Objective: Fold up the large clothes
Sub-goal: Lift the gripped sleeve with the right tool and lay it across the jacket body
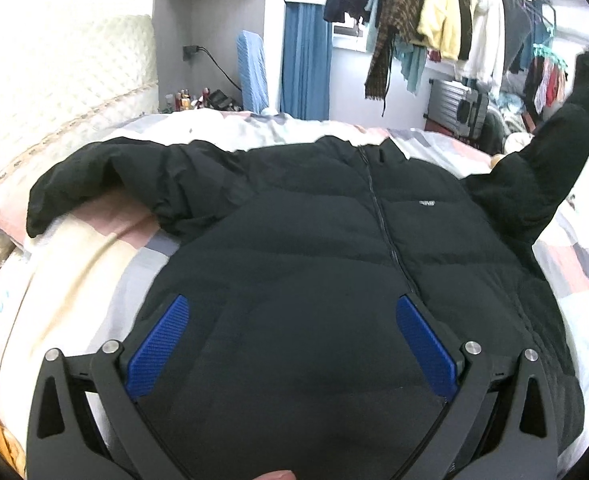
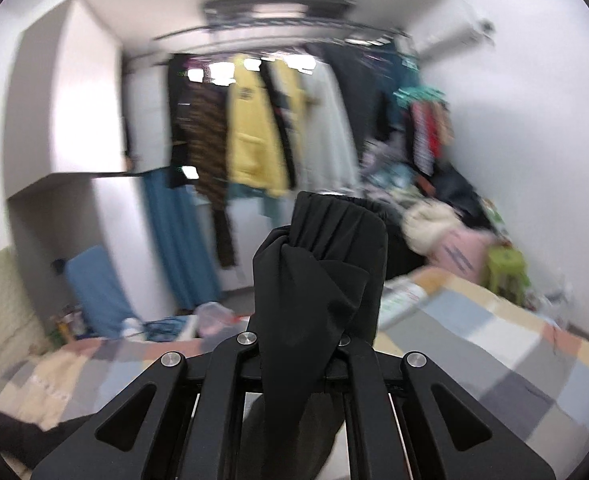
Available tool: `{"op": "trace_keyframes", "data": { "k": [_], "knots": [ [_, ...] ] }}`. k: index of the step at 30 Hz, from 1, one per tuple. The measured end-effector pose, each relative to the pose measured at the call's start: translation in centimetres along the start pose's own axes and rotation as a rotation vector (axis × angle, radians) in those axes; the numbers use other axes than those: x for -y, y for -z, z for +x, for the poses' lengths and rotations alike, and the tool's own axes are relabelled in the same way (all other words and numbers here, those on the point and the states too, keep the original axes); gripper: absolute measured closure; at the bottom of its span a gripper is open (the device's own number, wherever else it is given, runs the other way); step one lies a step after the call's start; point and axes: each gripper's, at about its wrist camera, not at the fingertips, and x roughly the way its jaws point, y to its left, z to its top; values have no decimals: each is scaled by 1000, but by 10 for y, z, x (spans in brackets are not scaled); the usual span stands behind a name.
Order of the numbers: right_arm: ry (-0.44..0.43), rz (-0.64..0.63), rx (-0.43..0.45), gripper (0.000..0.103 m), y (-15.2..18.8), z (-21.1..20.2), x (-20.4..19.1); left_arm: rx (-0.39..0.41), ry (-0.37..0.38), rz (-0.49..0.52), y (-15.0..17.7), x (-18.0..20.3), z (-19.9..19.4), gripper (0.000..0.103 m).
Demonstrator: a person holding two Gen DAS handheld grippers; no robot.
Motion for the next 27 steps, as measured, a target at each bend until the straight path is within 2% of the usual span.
{"op": "trace_keyframes", "data": {
  "k": [5,8,10,12,14,18,19,20,23,27],
  "knots": [
    [-138,-136,10,100,1,-17,-115,31,1,-28,-3,-23,-12,0],
    [-214,-199,-11,100,14,-17,-174,36,-7,-56,-3,-37,-13,0],
    [-273,-242,-45,100,36,-11,-220,39,-11,-74,-3,-44,-13,0],
    [-321,-286,-79,100,60,-7,-262,54,-20,-73,-3,-52,-13,0],
    [-373,-313,-111,100,84,-2,-293,70,-69,-70,-5,-62,-11,0],
    [-453,-414,-201,100,149,16,-363,65,-96,-96,-4,-80,-8,0],
    [-474,-450,-232,99,175,23,-381,64,-99,-103,-3,-84,-7,0],
    [-485,-464,-249,99,187,25,-392,61,-101,-115,-3,-89,-6,0],
    [-534,-518,-336,99,252,35,-429,55,-98,-139,-2,-98,-1,0],
    [-557,-577,-423,98,324,41,-450,30,-85,-170,-2,-107,9,0]
  ]
}}
